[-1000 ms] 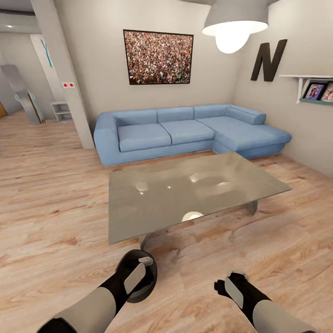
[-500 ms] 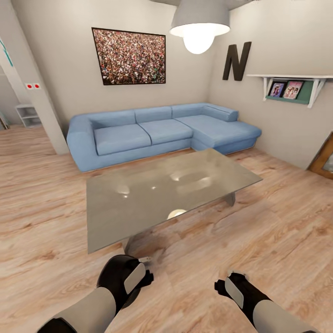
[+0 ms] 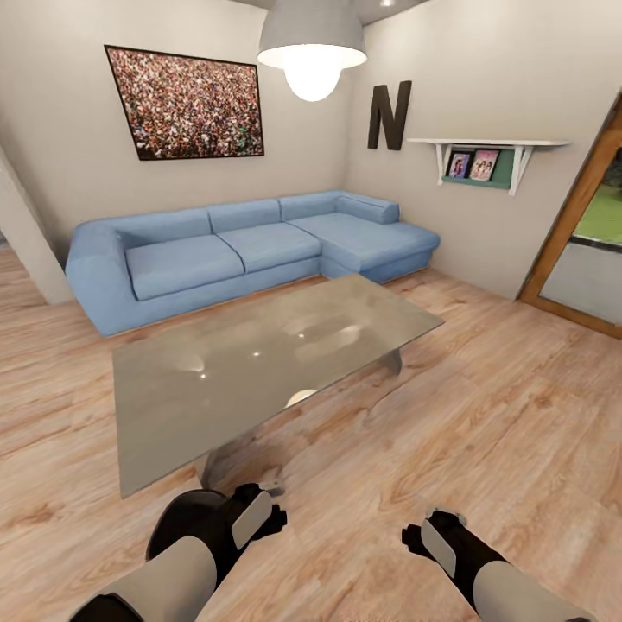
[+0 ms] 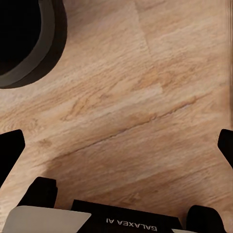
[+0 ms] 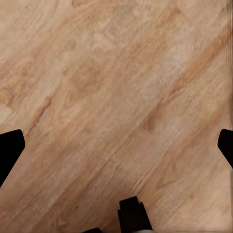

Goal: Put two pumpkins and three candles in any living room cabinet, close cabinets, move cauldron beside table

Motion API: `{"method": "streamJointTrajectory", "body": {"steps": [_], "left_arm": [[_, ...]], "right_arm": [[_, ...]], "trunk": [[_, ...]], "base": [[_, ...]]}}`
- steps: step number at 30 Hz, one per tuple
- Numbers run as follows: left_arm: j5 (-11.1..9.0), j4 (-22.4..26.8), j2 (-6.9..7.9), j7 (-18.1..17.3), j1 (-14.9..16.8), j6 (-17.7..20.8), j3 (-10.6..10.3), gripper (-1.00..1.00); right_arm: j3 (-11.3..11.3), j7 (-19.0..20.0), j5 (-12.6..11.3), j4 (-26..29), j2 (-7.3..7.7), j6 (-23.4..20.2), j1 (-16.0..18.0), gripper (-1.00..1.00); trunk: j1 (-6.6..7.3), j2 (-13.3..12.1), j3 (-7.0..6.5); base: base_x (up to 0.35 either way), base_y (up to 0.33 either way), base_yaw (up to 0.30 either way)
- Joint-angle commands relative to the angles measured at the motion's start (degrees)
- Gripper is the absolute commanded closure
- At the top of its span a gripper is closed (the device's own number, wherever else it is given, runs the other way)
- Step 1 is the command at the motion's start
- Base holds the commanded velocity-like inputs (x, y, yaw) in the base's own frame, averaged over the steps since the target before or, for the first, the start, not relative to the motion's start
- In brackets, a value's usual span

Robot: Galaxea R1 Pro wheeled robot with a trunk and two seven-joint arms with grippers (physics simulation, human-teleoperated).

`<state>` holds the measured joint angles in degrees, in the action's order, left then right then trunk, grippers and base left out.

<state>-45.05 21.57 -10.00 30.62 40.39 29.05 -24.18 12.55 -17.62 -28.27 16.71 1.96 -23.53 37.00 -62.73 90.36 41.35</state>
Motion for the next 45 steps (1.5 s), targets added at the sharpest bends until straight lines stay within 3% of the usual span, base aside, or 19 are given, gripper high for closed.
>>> {"method": "streamJointTrajectory", "body": {"steps": [1, 45], "left_arm": [[-0.32, 0.05, 0.0, 0.4, 0.04, 0.14, -0.25, -1.0], [-0.37, 0.05, 0.0, 0.4, 0.04, 0.13, -0.17, -1.0]], "right_arm": [[0.47, -0.4, -0.56, 0.07, 0.06, -0.3, 0.01, -1.0], [0.4, -0.49, -0.65, -0.98, 0.07, 1.82, 0.01, -1.0]], "trunk": [[0.0, 0.03, 0.05], [0.0, 0.03, 0.05]], "base": [[0.0, 0.0, -0.294], [0.0, 0.0, -0.294]]}}
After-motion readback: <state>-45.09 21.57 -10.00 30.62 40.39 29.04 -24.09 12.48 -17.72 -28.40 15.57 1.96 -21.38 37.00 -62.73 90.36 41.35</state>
